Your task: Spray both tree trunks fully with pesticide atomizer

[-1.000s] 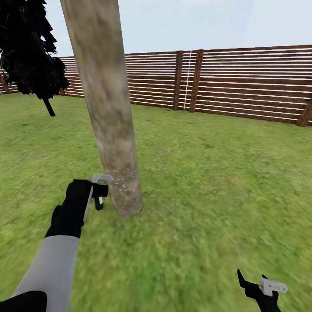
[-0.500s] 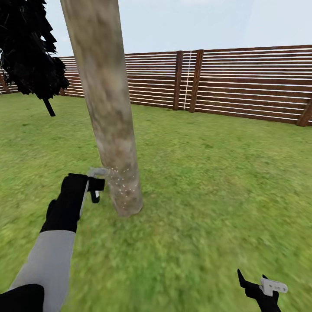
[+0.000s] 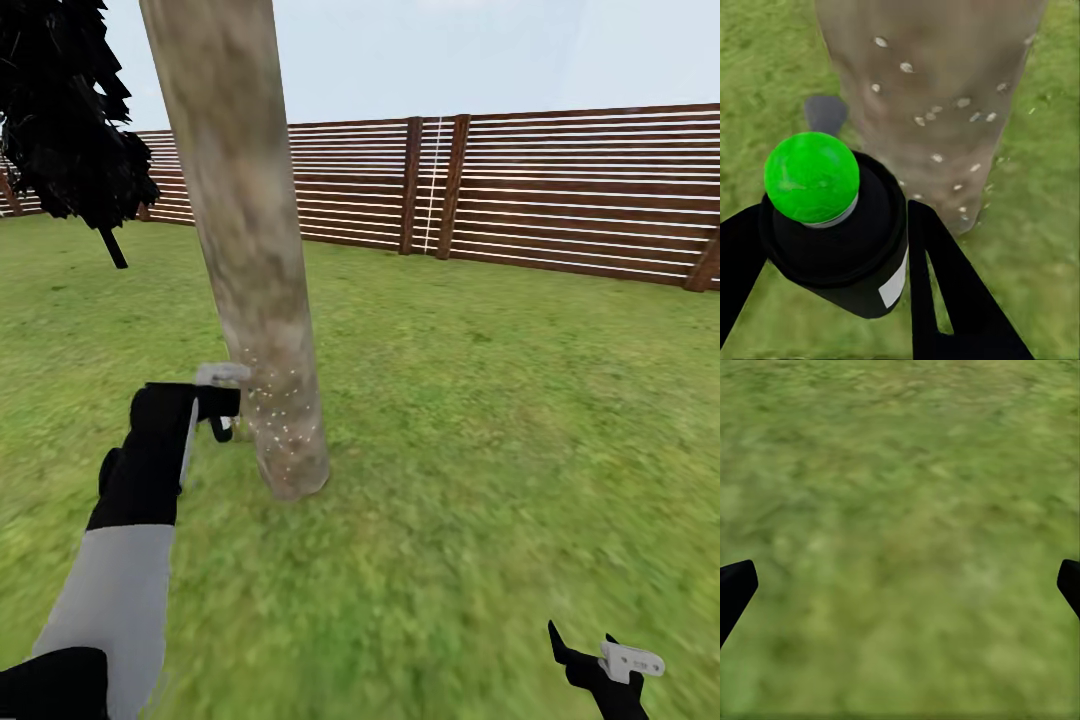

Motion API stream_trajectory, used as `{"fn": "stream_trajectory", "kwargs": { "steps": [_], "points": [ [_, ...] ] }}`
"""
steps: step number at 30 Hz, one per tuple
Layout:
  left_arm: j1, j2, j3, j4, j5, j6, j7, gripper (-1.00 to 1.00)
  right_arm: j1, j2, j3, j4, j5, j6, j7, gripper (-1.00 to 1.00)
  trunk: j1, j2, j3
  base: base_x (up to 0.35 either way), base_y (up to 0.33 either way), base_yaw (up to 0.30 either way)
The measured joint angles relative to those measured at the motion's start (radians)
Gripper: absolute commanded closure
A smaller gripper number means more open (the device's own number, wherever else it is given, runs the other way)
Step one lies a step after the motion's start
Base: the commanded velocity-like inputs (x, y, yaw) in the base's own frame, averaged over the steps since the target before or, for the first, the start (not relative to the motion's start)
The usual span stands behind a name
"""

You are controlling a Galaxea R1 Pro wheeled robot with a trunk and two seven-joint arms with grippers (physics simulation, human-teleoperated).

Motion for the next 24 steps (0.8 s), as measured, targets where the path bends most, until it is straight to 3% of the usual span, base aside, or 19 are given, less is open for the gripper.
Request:
{"fn": "stream_trajectory", "kwargs": {
  "steps": [1,3,7,9,10,12,15,17,19,20,21,23,24],
  "points": [
    [0.0,0.016,0.003,0.001,0.014,0.001,0.0,1.0,0.0,0.0,0.0,0.0,0.0,0.0,0.0,-1.0,0.0,0.0,0.0,0.0,0.0,0.0],
    [0.002,0.019,-0.001,0.0,0.026,0.003,0.0,1.0,0.0,0.0,0.0,0.0,0.001,0.0,0.0,-1.0,0.0,0.0,0.0,0.0,0.0,0.0],
    [0.014,-0.051,-0.102,-0.002,0.035,0.003,-0.001,1.0,0.0,0.0,0.0,0.0,0.0,0.0,0.0,-1.0,0.0,0.0,0.0,0.0,0.0,0.0],
    [0.019,-0.069,-0.136,-0.002,0.034,0.002,-0.001,1.0,0.0,0.0,0.0,0.0,0.001,0.0,0.0,-1.0,0.0,0.0,0.0,0.0,0.0,0.0],
    [0.02,-0.067,-0.136,-0.001,0.023,0.001,0.0,1.0,0.0,0.0,0.0,0.0,0.0,0.0,0.0,-1.0,0.0,0.0,0.0,0.0,0.0,0.0],
    [0.047,-0.046,-0.11,0.003,0.013,-0.001,0.0,1.0,0.0,0.0,0.0,0.0,0.0,0.0,0.0,-1.0,0.0,0.0,0.0,0.0,0.0,0.0],
    [0.102,0.034,-0.047,0.042,0.004,-0.013,-0.002,1.0,0.0,0.0,0.001,0.0,0.0,0.0,0.0,-1.0,0.0,0.0,0.0,0.0,0.0,0.0],
    [0.139,0.046,-0.041,0.088,0.02,-0.034,0.005,1.0,0.0,0.001,0.001,0.0,0.0,0.0,0.0,-1.0,0.0,0.0,0.0,0.0,0.0,0.0],
    [0.16,0.036,-0.039,0.187,0.031,-0.136,0.012,1.0,0.0,0.001,0.001,0.0,0.0,0.0,0.0,-1.0,0.0,0.0,0.0,0.0,0.0,0.0],
    [0.163,0.005,-0.037,0.292,0.034,-0.218,0.015,1.0,0.0,0.001,0.001,0.0,0.0,0.0,0.0,-1.0,0.0,0.0,0.0,0.0,0.0,0.0],
    [0.165,-0.016,-0.036,0.351,0.033,-0.258,0.022,1.0,0.0,0.001,0.001,0.0,0.0,0.0,0.0,-1.0,0.0,0.0,0.0,0.0,0.0,0.0],
    [0.165,-0.038,-0.034,0.427,0.024,-0.339,0.074,1.0,0.0,0.001,0.001,0.0,0.0,0.0,0.0,-1.0,0.0,0.0,0.0,0.0,0.0,0.0],
    [0.165,-0.041,-0.029,0.495,0.021,-0.413,0.141,1.0,0.0,0.001,0.001,0.0,0.0,0.0,0.0,-1.0,0.0,0.0,0.0,0.0,0.0,0.0]
  ]
}}
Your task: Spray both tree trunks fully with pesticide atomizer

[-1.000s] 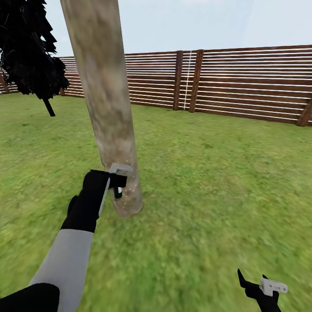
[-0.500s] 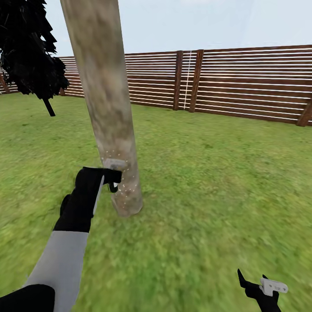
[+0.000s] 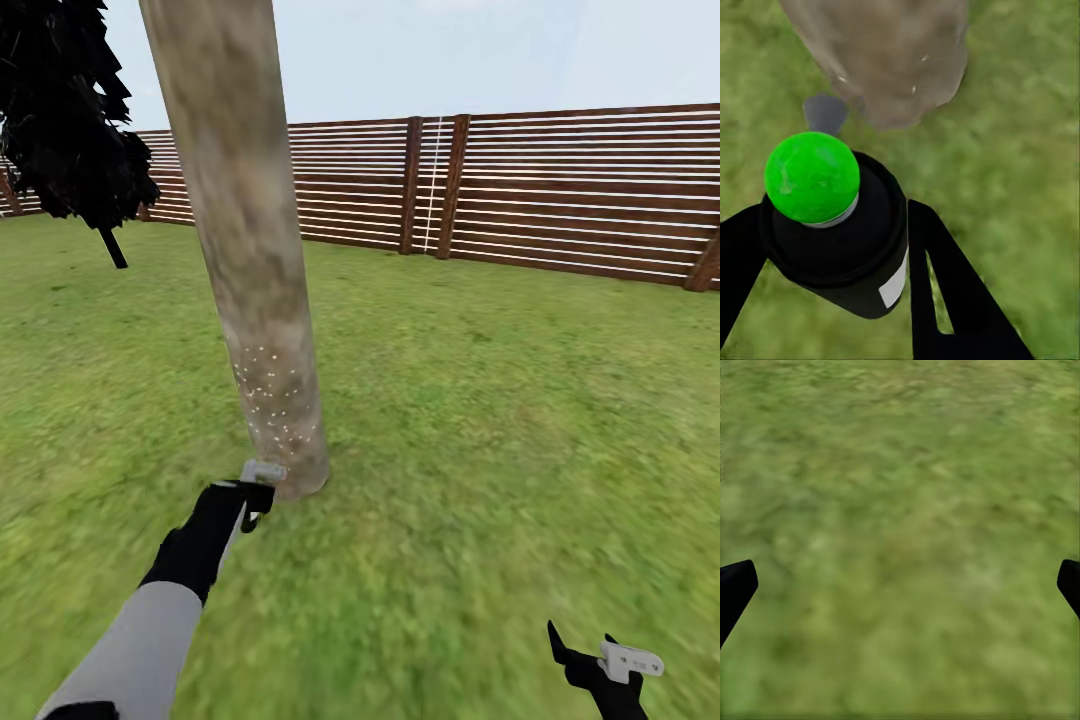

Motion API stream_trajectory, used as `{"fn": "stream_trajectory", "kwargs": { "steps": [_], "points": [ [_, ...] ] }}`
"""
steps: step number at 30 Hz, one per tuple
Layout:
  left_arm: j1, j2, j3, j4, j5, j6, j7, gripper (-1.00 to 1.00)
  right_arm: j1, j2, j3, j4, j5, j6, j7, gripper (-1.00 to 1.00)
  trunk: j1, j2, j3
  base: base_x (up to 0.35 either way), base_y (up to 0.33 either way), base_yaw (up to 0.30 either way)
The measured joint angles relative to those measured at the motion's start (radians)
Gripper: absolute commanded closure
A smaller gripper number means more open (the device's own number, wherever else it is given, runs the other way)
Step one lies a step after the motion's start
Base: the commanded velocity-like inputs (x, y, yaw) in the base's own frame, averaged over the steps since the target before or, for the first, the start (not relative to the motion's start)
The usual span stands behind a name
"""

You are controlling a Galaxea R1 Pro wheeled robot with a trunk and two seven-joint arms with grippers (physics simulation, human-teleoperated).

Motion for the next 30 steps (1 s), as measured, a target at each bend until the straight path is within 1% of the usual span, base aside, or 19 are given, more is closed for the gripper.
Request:
{"fn": "stream_trajectory", "kwargs": {
  "steps": [1,2,3,4,5,6,9,11,13,16,19,22,24,26,30],
  "points": [
    [0.0,0.003,0.032,0.053,0.017,-0.067,0.037,1.0,0.0,0.0,0.0,0.0,0.0,0.0,0.0,-1.0,0.0,0.0,0.0,0.0,0.0,0.0],
    [0.0,0.01,0.087,0.078,0.048,-0.109,0.045,1.0,0.0,0.0,0.0,0.0,0.0,0.0,0.0,-1.0,0.0,0.0,0.0,0.0,0.0,0.0],
    [-0.001,0.024,0.146,0.091,0.079,-0.134,0.049,1.0,0.0,0.0,0.0,0.0,0.0,0.0,0.0,-1.0,0.0,0.0,0.0,0.0,0.0,0.0],
    [-0.001,0.05,0.191,0.098,0.101,-0.147,0.051,1.0,0.0,0.0,0.0,0.0,0.0,0.0,0.0,-1.0,0.0,0.0,0.0,0.0,0.0,0.0],
    [-0.002,0.079,0.223,0.106,0.114,-0.16,0.054,1.0,0.0,-0.003,0.0,0.0,0.0,0.001,0.001,-1.0,0.0,0.0,0.0,0.0,0.0,0.0],
    [-0.001,0.08,0.233,0.111,0.126,-0.168,0.055,1.0,0.0,-0.002,0.001,0.0,0.0,0.001,0.001,-1.0,0.0,0.0,0.0,0.0,0.0,0.0],
    [0.0,0.078,0.239,0.168,0.128,-0.195,0.062,1.0,0.0,0.0,0.003,0.0,0.0,0.0,0.002,-1.0,0.0,0.0,0.0,0.071,0.0,0.0],
    [0.001,0.076,0.237,0.242,0.125,-0.229,0.065,1.0,0.0,0.001,0.003,0.0,0.0,0.0,0.002,-1.0,0.0,0.0,0.0,0.307,0.057,0.0],
    [0.0,0.076,0.237,0.267,0.124,-0.232,0.065,1.0,0.0,0.001,0.002,0.0,0.0,0.0,0.001,-1.0,0.0,0.0,0.0,0.329,0.071,0.0],
    [0.009,0.077,0.237,0.278,0.123,-0.234,0.065,1.0,0.0,0.005,0.002,0.0,0.001,0.0,0.0,-1.0,0.0,0.0,0.0,0.333,0.037,0.0],
    [0.013,0.076,0.237,0.278,0.125,-0.235,0.065,1.0,0.0,0.007,0.003,0.001,0.0,0.0,0.0,-1.0,0.0,0.0,0.0,0.216,-0.16,0.04],
    [0.015,0.073,0.239,0.278,0.127,-0.258,0.066,1.0,0.0,0.008,0.003,0.001,0.0,0.0,0.0,-1.0,0.0,0.0,0.0,0.038,-0.26,0.235],
    [0.015,0.068,0.239,0.279,0.127,-0.262,0.066,1.0,0.0,0.009,0.003,0.002,0.0,0.0,0.0,-1.0,0.0,0.0,0.0,0.006,-0.27,0.266],
    [0.015,0.055,0.239,0.279,0.127,-0.264,0.066,1.0,0.0,0.009,0.002,0.003,0.0,0.0,0.0,-1.0,0.0,0.0,0.0,-0.002,-0.272,0.271],
    [0.015,0.05,0.239,0.279,0.126,-0.264,0.066,1.0,0.0,0.009,0.003,0.003,0.0,0.0,0.0,-1.0,0.0,0.0,0.0,-0.035,-0.272,0.271]
  ]
}}
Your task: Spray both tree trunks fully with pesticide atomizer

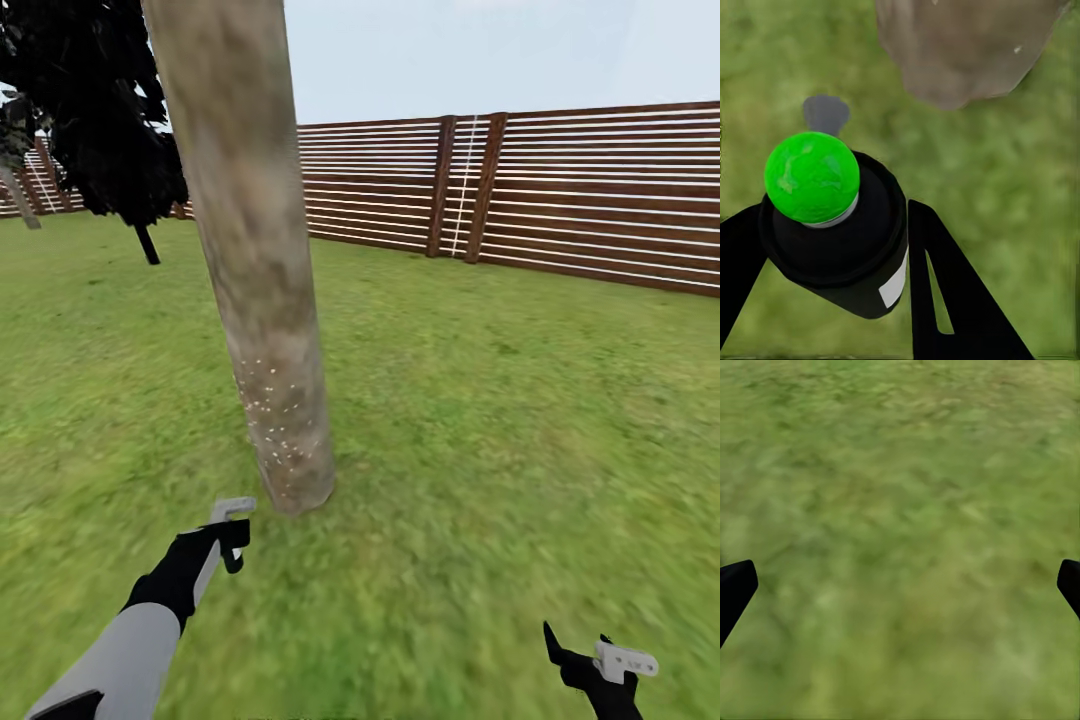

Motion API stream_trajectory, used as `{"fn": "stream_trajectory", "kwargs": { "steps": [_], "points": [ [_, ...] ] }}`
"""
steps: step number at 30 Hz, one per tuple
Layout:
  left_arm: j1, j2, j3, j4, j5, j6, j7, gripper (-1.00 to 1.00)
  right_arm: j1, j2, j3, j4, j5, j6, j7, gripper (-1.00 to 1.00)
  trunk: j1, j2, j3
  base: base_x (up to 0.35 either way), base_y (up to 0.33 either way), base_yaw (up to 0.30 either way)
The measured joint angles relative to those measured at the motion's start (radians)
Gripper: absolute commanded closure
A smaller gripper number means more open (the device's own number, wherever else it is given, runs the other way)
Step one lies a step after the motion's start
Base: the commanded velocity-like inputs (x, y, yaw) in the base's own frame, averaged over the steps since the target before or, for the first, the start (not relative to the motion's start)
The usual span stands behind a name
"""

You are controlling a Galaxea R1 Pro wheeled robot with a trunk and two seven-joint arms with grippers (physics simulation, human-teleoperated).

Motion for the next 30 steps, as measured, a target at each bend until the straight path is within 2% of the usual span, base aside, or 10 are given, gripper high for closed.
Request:
{"fn": "stream_trajectory", "kwargs": {
  "steps": [4,9,23,30],
  "points": [
    [0.0,-0.001,0.0,0.0,0.0,0.0,0.0,1.0,0.0,0.0,0.0,0.0,0.0,0.0,0.0,-1.0,0.0,0.0,0.0,-0.003,-0.273,0.272],
    [0.0,-0.016,0.0,0.0,-0.001,0.0,0.0,1.0,0.0,0.0,0.0,0.001,0.0,0.0,0.0,-1.0,0.0,0.0,0.0,0.0,-0.274,0.245],
    [0.0,-0.018,0.0,0.0,-0.002,0.0,0.0,1.0,0.0,0.0,0.0,0.0,0.0,0.0,0.0,-1.0,0.0,0.0,0.0,0.0,-0.274,0.01],
    [0.0,-0.019,0.0,0.0,-0.002,0.0,0.0,1.0,0.0,0.0,0.0,0.0,0.0,0.0,0.0,-1.0,0.0,0.0,0.0,0.0,-0.275,0.23]
  ]
}}
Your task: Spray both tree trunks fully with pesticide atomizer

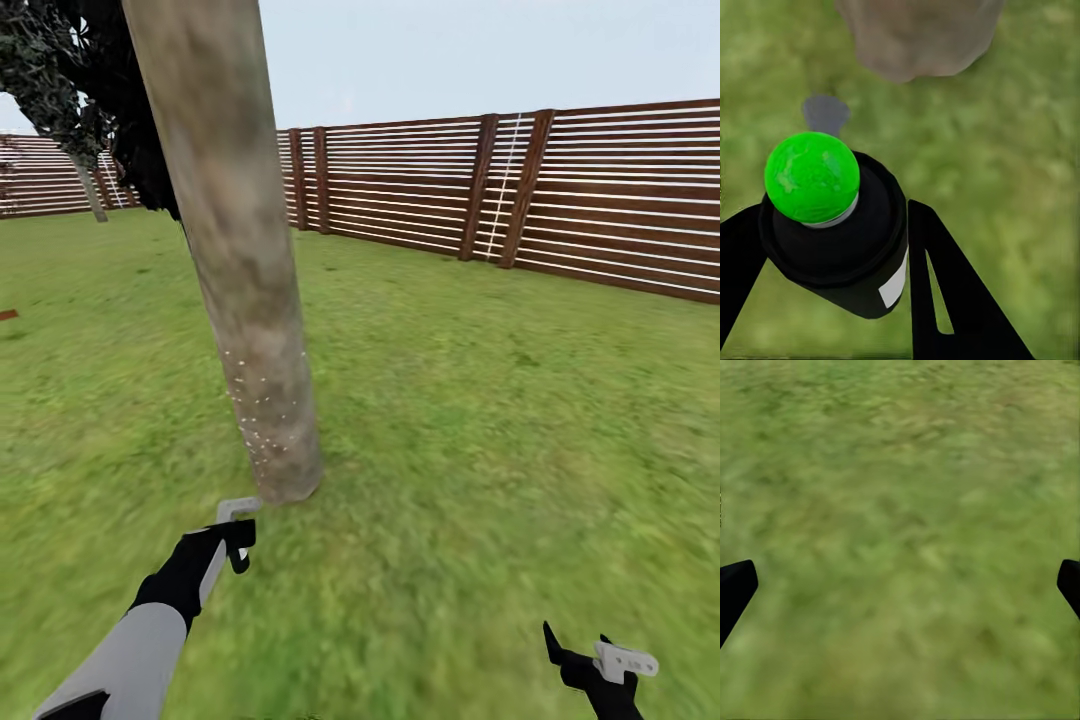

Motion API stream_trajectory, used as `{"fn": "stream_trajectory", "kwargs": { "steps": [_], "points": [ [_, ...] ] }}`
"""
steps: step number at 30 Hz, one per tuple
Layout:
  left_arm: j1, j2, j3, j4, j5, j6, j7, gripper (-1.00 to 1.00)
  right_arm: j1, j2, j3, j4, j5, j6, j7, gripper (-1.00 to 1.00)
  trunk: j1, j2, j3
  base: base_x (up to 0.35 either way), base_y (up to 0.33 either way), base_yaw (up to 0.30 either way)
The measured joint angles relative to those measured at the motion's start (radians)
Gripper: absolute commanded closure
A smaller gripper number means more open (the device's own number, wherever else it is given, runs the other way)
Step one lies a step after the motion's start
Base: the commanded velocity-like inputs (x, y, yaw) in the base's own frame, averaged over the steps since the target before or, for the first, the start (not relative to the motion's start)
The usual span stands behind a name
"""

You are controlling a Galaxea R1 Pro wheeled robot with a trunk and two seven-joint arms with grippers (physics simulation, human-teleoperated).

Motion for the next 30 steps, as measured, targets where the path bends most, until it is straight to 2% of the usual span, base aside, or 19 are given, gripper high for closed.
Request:
{"fn": "stream_trajectory", "kwargs": {
  "steps": [8,12,23,30],
  "points": [
    [0.0,-0.002,-0.002,0.0,0.002,0.0,-0.001,1.0,0.0,0.0,0.0,0.0,0.0,0.0,0.0,-1.0,0.0,0.0,0.0,0.0,-0.275,0.276],
    [0.0,-0.014,-0.026,0.0,0.001,0.0,-0.001,1.0,0.0,0.0,0.0,0.0,0.0,0.0,0.0,-1.0,0.0,0.0,0.0,0.0,-0.275,0.277],
    [0.0,-0.012,-0.029,-0.001,0.001,0.0,0.0,1.0,0.0,0.0,-0.001,0.0,0.0,0.0,0.0,-1.0,0.0,0.0,0.0,0.115,-0.269,0.277],
    [0.0,-0.014,-0.029,-0.001,0.003,0.0,0.002,1.0,0.0,0.0,0.0,0.0,0.0,0.0,0.0,-1.0,0.0,0.0,0.0,0.016,-0.273,0.277]
  ]
}}
